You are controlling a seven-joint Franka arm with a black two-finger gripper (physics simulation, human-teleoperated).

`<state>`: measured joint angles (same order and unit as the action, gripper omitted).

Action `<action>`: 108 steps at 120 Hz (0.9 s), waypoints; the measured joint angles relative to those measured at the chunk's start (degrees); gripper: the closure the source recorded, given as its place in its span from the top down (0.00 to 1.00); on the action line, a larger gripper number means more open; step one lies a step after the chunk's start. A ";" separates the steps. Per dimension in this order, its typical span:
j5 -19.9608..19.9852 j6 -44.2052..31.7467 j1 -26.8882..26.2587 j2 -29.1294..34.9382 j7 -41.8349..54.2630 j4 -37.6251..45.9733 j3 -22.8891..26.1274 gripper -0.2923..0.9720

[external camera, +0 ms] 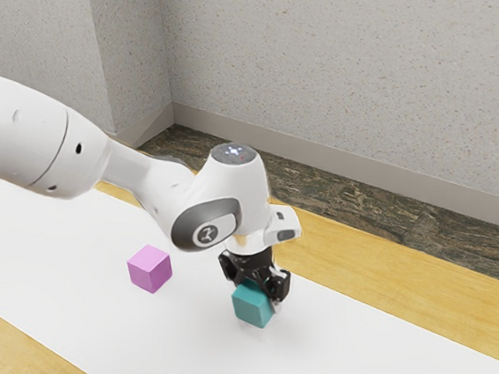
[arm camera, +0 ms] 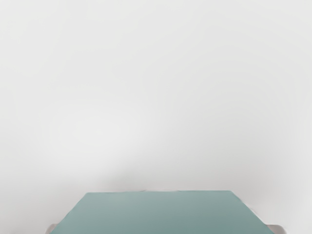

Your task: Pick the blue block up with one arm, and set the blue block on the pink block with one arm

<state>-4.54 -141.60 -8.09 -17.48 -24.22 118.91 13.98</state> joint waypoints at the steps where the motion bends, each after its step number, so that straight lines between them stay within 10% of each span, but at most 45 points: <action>1: -0.03 0.26 0.23 0.39 -0.10 0.02 -0.14 0.49; 40: -1.07 10.24 15.72 18.83 -2.99 10.65 -1.06 0.49; 108: -3.13 15.10 24.29 13.14 1.58 5.31 1.01 0.49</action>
<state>-7.67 -126.50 16.19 -4.34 -22.64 124.22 14.99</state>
